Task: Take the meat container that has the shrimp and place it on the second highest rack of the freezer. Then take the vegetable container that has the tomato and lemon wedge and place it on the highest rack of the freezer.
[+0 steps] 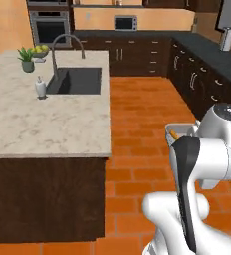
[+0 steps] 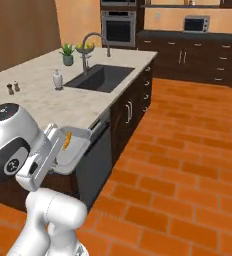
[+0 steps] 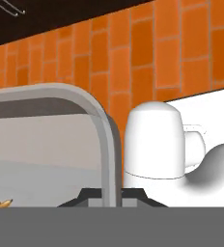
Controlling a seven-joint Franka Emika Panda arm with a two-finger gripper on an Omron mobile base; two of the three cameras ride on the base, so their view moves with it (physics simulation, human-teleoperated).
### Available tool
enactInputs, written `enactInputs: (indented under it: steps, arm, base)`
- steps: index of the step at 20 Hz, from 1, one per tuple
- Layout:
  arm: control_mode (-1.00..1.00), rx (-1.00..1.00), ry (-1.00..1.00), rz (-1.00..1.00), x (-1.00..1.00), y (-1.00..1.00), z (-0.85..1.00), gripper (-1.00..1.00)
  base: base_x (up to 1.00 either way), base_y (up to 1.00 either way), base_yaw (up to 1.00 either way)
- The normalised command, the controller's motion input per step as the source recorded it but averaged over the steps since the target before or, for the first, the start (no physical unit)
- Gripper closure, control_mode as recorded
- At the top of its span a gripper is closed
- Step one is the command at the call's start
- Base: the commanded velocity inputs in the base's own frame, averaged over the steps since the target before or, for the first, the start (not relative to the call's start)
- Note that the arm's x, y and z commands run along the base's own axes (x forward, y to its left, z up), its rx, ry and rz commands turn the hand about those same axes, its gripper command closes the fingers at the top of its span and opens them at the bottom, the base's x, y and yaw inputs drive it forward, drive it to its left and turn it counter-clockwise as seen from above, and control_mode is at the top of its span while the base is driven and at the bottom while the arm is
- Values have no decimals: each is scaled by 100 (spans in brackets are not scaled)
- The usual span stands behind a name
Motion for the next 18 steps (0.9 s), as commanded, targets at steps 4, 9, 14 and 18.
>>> enactInputs:
  steps: [4,9,14,18]
  arm:
    - [100,0,0,0,0,0,0,100]
    - [100,0,0,0,0,0,0,100]
    - [100,0,0,0,0,0,0,100]
    - [100,0,0,0,0,0,0,100]
  base:
    - [-1,0,100]
    - [-2,0,100]
    - [-2,0,100]
    - [-2,0,100]
